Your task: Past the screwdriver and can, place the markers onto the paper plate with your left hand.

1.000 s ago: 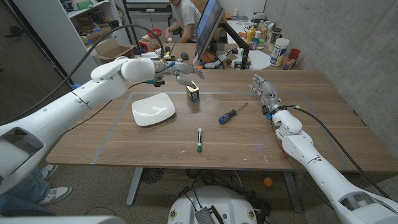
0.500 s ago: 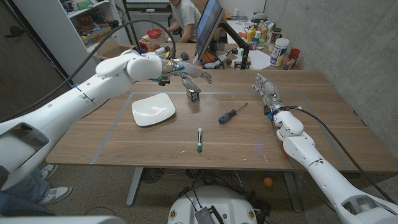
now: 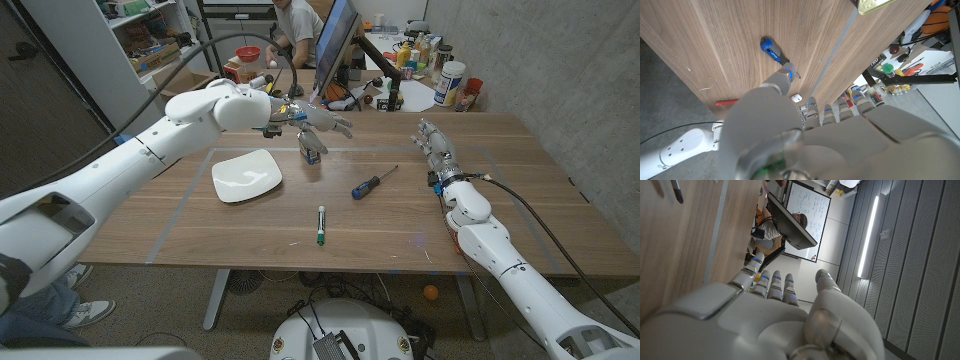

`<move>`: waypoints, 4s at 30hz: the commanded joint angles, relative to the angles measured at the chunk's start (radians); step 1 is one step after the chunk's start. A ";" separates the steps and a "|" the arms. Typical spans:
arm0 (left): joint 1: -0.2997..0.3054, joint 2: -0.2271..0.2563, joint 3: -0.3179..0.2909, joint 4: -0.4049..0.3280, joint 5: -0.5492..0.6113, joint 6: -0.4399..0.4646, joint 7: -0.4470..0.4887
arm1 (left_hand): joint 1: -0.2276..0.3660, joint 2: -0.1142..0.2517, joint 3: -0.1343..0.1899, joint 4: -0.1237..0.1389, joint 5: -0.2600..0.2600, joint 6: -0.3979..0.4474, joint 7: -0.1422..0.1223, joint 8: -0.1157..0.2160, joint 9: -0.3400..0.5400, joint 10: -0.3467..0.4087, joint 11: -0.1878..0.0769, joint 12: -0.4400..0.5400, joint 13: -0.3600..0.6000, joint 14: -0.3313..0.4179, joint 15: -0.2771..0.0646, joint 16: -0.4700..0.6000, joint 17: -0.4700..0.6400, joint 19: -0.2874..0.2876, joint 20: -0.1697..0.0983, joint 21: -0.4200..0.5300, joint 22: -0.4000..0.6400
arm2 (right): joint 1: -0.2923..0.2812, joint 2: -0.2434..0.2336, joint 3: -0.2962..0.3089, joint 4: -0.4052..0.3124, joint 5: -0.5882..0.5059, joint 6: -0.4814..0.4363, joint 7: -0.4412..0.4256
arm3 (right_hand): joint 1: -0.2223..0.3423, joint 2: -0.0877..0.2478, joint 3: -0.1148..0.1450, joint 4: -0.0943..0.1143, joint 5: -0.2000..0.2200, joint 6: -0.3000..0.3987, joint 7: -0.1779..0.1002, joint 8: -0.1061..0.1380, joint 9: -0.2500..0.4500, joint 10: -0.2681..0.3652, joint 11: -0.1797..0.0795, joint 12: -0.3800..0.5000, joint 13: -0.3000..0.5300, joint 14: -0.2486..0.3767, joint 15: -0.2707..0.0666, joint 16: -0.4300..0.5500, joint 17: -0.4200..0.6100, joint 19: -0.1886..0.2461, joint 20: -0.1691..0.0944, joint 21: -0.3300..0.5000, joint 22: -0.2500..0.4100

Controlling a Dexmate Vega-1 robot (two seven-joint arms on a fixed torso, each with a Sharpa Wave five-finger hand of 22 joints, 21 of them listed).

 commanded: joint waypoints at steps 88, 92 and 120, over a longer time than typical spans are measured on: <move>0.320 0.121 -0.037 -0.283 0.325 -0.102 -0.124 | 0.068 0.005 -0.059 0.022 -0.006 -0.006 0.024 0.039 0.023 -0.060 0.034 0.026 0.006 -0.085 0.048 0.008 0.009 -0.074 0.030 -0.001 0.009 | -0.032 -0.001 0.004 -0.078 -0.007 -0.023 -0.097 | 0.010 -0.005 -0.010 -0.006 0.006 0.003 0.000 0.012 0.003 0.006 0.005 0.007 0.004 0.000 0.012 0.002 0.001 -0.003 0.004 0.003 0.003; 0.324 0.120 -0.038 -0.283 0.330 -0.104 -0.124 | 0.068 0.006 -0.061 0.022 -0.006 -0.005 0.024 0.040 0.023 -0.060 0.034 0.026 0.006 -0.085 0.048 0.008 0.009 -0.075 0.030 0.000 0.009 | -0.043 0.002 0.007 -0.084 -0.006 -0.019 -0.107 | 0.009 -0.005 -0.010 -0.006 0.006 0.003 0.000 0.012 0.003 0.006 0.005 0.007 0.004 0.001 0.012 0.002 0.001 -0.003 0.004 0.003 0.003; 0.429 0.161 -0.091 -0.331 0.461 -0.042 0.013 | 0.069 0.012 -0.072 0.024 -0.005 0.003 0.027 0.045 0.025 -0.048 0.033 0.034 0.007 -0.075 0.048 0.014 0.009 -0.080 0.030 0.001 0.009 | -0.048 -0.003 0.008 -0.101 -0.005 -0.024 -0.116 | 0.009 -0.004 -0.013 -0.006 0.006 0.004 0.000 0.013 0.003 0.007 0.005 0.007 0.005 0.003 0.015 0.004 0.002 -0.003 0.007 0.003 0.004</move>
